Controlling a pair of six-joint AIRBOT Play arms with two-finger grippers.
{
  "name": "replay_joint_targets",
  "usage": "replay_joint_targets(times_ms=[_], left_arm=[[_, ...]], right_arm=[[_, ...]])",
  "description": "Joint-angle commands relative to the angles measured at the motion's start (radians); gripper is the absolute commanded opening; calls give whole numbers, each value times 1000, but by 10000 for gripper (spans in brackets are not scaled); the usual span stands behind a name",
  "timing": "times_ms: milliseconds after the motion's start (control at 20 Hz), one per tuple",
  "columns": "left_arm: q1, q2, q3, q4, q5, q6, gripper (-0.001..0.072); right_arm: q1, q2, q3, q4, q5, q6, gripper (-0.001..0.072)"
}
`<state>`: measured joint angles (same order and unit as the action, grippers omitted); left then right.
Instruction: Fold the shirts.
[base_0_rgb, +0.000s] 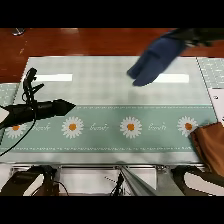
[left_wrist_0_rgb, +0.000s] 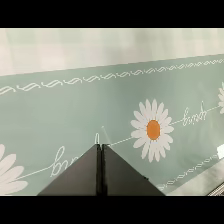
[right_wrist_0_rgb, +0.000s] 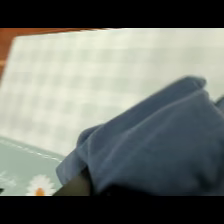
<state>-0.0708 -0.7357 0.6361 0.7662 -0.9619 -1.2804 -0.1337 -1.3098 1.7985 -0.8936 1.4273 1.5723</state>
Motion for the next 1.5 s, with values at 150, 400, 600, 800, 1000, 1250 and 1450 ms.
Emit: replay_joint_targets(times_ms=[150, 400, 600, 800, 1000, 1250, 1450], left_arm=[[0, 0, 0, 0, -6, -18, 17], [0, 0, 0, 0, -5, -17, 17], [0, 0, 0, 1, 5, -17, 17], [0, 0, 0, 0, 57, -18, 17], [0, 0, 0, 0, 78, -18, 17], [0, 0, 0, -13, 118, -18, 17], [3, -16, 21, -38, 104, -13, 16]], right_arm=[[-336, 114, 26, -208, 363, 74, 21], [-528, 259, -94, -481, 430, 59, 21], [-717, 437, -383, -599, 429, 61, 21], [-873, 595, -598, -809, 428, 116, 21], [-919, 726, -677, -1011, 412, 214, 27], [-918, 746, -686, -1096, 405, 255, 602], [-917, 679, -640, -783, 288, 179, 591]])
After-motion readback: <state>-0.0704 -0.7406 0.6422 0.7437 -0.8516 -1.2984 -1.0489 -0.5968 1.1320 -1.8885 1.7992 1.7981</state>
